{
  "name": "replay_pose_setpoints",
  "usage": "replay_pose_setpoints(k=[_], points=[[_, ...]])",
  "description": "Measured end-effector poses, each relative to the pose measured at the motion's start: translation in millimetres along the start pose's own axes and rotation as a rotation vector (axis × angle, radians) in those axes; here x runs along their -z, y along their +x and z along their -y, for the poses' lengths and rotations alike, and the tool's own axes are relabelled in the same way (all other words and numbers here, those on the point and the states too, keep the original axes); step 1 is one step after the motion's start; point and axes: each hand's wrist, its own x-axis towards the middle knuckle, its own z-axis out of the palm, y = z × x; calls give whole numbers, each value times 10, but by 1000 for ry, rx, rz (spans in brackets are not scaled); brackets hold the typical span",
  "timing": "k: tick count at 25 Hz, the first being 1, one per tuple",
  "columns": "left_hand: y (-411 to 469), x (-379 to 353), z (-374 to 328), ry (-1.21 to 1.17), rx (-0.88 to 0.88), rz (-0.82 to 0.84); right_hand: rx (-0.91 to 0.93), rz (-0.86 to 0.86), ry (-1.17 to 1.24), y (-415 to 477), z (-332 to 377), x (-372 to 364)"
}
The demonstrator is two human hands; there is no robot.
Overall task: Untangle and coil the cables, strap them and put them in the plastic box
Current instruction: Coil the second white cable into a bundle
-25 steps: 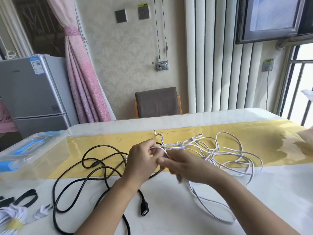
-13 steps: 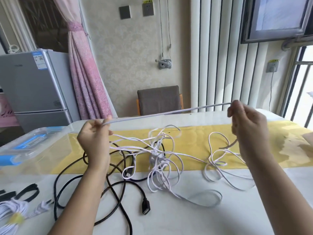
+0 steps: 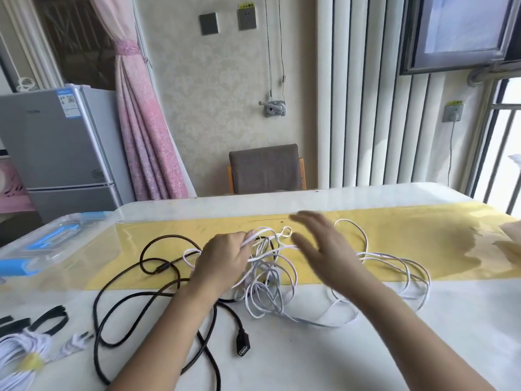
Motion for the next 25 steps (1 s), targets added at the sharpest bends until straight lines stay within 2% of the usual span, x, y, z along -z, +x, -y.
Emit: replay_pose_setpoints(k=[2,3,6,7,9,11,13,16,18,20,23,25], points=[[-27,-54,-79,51,-62,-39,33,239,160,-88,186,-198],[-37,-64,-105,66,-102,-60,54,243,190,-124,193,-277],[-25,-56,-100,131,-233,-61,106,-96,138,-113,148,-249],[-22,-58,-90,167,-276,-42,127,-161,115,-93,138,-197],[-22,-99,-91,252,-327,8,183,-146,33,-61,121,-144],[-32,-153,-98,283,-324,63,230,-56,-83,-52,87,-141],[-49,-163,-92,216,-304,77,229,64,-92,-56,55,-109],[-33,-128,-40,127,-133,129,149,107,-6,-41,80,27],[4,-79,44,222,28,182,66,4,114,-20,131,189],[27,18,270,395,234,210,-65,-241,290,18,25,409],[39,202,664,371,476,5,-334,-705,504,33,-312,869],[13,233,713,291,492,-86,-420,-754,418,7,-436,979]])
